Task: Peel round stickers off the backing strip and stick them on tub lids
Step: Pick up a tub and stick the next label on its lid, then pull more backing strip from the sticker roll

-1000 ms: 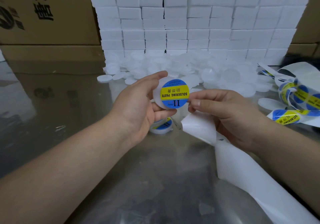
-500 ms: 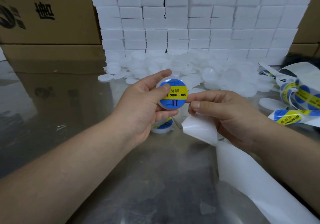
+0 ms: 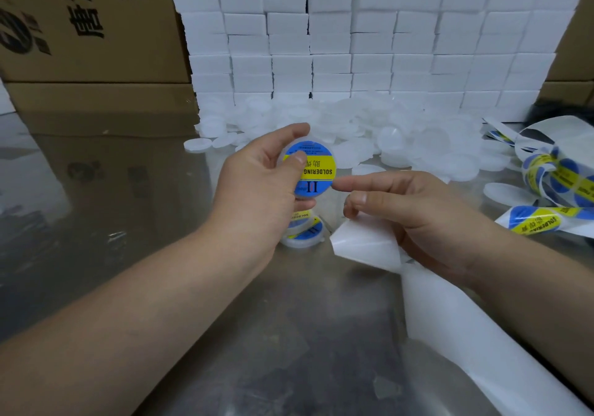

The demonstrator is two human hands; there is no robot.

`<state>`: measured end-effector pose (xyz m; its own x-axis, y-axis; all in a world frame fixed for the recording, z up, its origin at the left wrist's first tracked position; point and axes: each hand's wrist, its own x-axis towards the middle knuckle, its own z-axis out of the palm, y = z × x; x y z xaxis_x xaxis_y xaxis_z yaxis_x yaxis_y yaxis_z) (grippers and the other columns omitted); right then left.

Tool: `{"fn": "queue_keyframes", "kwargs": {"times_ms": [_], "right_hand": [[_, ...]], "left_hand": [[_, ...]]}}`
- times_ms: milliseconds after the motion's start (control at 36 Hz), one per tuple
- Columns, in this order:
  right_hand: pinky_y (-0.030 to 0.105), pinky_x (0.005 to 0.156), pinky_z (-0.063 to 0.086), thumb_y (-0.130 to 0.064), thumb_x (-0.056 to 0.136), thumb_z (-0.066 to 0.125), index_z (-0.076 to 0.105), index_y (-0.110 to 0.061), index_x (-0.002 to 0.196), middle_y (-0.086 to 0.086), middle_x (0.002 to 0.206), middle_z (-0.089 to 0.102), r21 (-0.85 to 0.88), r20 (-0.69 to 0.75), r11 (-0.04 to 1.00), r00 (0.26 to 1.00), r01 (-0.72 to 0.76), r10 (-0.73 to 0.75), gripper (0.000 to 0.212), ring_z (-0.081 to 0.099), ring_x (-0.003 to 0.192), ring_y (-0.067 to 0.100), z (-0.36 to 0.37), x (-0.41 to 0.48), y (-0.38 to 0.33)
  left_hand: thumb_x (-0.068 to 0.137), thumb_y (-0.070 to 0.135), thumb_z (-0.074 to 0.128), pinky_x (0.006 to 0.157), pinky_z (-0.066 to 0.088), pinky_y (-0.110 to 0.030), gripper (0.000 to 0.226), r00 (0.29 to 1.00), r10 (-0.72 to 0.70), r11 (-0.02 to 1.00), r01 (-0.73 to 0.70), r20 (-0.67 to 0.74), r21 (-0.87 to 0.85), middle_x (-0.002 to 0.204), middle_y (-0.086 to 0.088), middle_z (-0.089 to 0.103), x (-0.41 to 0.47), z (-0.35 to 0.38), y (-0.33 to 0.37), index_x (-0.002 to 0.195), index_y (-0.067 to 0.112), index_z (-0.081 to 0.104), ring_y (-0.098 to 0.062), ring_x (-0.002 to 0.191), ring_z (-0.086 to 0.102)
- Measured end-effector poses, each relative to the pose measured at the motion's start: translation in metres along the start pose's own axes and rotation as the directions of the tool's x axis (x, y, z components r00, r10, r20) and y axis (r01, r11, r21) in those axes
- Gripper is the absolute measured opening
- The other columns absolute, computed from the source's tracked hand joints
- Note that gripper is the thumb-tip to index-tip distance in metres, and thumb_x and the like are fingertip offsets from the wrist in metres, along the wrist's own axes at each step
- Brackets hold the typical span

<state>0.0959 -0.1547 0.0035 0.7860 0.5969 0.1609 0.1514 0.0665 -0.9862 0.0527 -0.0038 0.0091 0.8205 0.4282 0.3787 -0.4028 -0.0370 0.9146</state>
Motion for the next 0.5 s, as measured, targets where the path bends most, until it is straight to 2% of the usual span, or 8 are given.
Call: {"fn": "queue_keyframes", "kwargs": {"times_ms": [56,111,167,250,306,333,417,500], "right_hand": [[0.012,0.048,0.042,-0.033,0.048,0.072,0.076,-0.018,0.07,-0.004,0.059,0.065,-0.065,-0.062,0.998,0.998,-0.006,0.002,0.027,0.058,0.053,0.004,-0.001,0.001,0.001],[0.012,0.048,0.041,-0.02,0.064,0.072,0.075,-0.017,0.067,-0.004,0.059,0.065,-0.092,-0.131,0.996,0.991,-0.015,0.003,0.006,0.056,0.052,0.004,-0.005,0.002,0.001],[0.011,0.046,0.039,-0.014,0.077,0.063,0.074,-0.013,0.067,-0.007,0.062,0.067,-0.09,-0.18,0.996,0.984,-0.015,-0.001,0.015,0.055,0.049,-0.001,-0.008,0.003,0.001],[0.016,0.058,0.04,-0.029,0.078,0.064,0.072,-0.019,0.06,-0.005,0.081,0.072,-0.194,-0.184,0.981,0.982,0.002,-0.039,0.022,0.057,0.058,0.0,-0.006,0.004,0.002],[0.03,0.071,0.043,-0.044,0.072,0.068,0.07,-0.023,0.057,0.002,0.09,0.072,-0.259,-0.157,0.966,0.986,0.017,-0.06,0.026,0.059,0.073,0.017,-0.004,0.004,0.002],[0.035,0.074,0.043,-0.048,0.068,0.071,0.069,-0.021,0.059,0.004,0.087,0.072,-0.272,-0.143,0.962,0.988,0.02,-0.061,0.029,0.059,0.076,0.021,-0.003,0.003,0.001],[0.018,0.061,0.044,-0.03,0.081,0.067,0.067,-0.012,0.067,0.0,0.061,0.066,-0.274,-0.071,0.958,0.992,0.08,-0.103,0.023,0.057,0.059,0.004,-0.002,0.001,0.0],[0.024,0.064,0.041,-0.017,0.081,0.063,0.064,-0.003,0.073,0.019,0.072,0.065,-0.328,-0.056,0.938,0.988,0.115,-0.141,0.016,0.053,0.067,0.014,0.0,0.0,0.001]], "left_hand": [[0.094,0.009,0.05,0.049,0.051,-0.018,0.034,0.992,0.064,0.996,-0.057,-0.111,0.063,0.097,0.016,0.062,0.005,-0.004,0.001,0.088,0.041,0.06,0.001,0.058,0.063],[0.094,0.01,0.047,0.046,0.047,-0.015,0.032,0.975,0.095,0.989,-0.071,-0.201,0.127,0.103,0.013,0.059,0.013,-0.011,0.003,0.093,0.04,0.058,0.003,0.057,0.06],[0.095,0.011,0.045,0.046,0.045,-0.014,0.029,0.975,0.081,0.985,-0.046,-0.205,0.169,0.111,0.008,0.058,0.017,-0.015,0.003,0.096,0.038,0.056,-0.002,0.065,0.06],[0.096,0.012,0.043,0.046,0.044,-0.01,0.03,0.994,0.094,0.97,-0.077,-0.064,0.229,0.093,0.009,0.061,0.008,-0.007,-0.002,0.091,0.037,0.058,0.001,0.062,0.055],[0.096,0.015,0.044,0.049,0.04,-0.006,0.029,0.986,0.155,0.943,-0.166,0.061,0.289,0.075,0.014,0.059,-0.003,0.002,-0.005,0.084,0.038,0.059,0.005,0.058,0.054],[0.095,0.017,0.045,0.052,0.04,-0.006,0.029,0.977,0.177,0.928,-0.205,0.115,0.311,0.071,0.014,0.058,-0.007,0.005,-0.006,0.082,0.038,0.059,0.006,0.058,0.053],[0.094,0.02,0.047,0.058,0.044,-0.013,0.028,0.966,0.172,0.912,-0.23,0.194,0.339,0.064,0.018,0.058,-0.012,0.01,-0.012,0.077,0.039,0.059,0.003,0.059,0.052],[0.093,0.022,0.047,0.059,0.043,-0.014,0.028,0.965,0.164,0.896,-0.233,0.207,0.378,0.062,0.027,0.057,-0.013,0.012,-0.016,0.073,0.04,0.057,0.003,0.059,0.052]]}}
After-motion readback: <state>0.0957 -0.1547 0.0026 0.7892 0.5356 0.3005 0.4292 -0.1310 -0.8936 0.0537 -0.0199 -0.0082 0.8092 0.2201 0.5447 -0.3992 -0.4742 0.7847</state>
